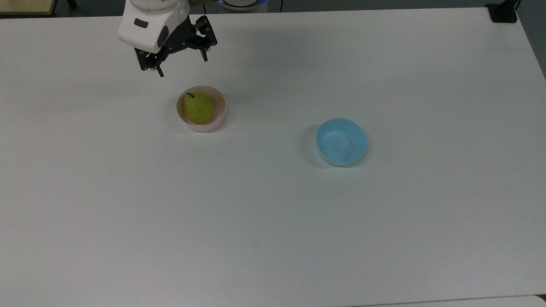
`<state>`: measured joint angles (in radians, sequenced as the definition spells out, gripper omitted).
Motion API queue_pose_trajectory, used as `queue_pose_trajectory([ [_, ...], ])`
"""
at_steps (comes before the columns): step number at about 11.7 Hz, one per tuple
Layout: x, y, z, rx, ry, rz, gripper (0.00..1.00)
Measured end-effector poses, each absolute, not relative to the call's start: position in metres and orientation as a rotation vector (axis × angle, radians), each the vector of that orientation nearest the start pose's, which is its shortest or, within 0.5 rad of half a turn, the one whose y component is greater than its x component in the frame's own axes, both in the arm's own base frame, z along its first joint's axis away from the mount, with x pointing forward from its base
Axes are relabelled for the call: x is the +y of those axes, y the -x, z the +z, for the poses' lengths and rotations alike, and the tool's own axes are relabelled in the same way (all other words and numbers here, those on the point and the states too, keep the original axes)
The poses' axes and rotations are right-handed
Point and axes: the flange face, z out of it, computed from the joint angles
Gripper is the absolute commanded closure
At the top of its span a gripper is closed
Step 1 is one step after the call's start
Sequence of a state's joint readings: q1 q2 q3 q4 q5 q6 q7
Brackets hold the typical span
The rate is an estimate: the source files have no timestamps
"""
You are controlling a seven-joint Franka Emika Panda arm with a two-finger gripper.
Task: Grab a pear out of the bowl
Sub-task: 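Lower the open gripper down over the green pear in the pink bowl, then close the gripper around the green pear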
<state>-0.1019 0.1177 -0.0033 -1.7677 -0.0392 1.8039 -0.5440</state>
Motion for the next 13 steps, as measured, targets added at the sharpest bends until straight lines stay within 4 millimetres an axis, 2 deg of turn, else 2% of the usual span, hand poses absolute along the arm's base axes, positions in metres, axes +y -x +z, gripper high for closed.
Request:
queue_pose_trajectory([
  [3, -0.064, -0.579, 0.436, -0.714, 3.066, 0.138, 0.00],
  [4, -0.063, -0.577, 0.425, -0.716, 3.064, 0.139, 0.06],
  [8, -0.063, -0.576, 0.402, -0.724, 3.059, 0.147, 0.23],
  [12, -0.063, -0.581, 0.379, -0.740, 3.061, 0.122, 0.29],
  [13, -0.063, -0.580, 0.369, -0.743, 3.063, 0.109, 0.35],
])
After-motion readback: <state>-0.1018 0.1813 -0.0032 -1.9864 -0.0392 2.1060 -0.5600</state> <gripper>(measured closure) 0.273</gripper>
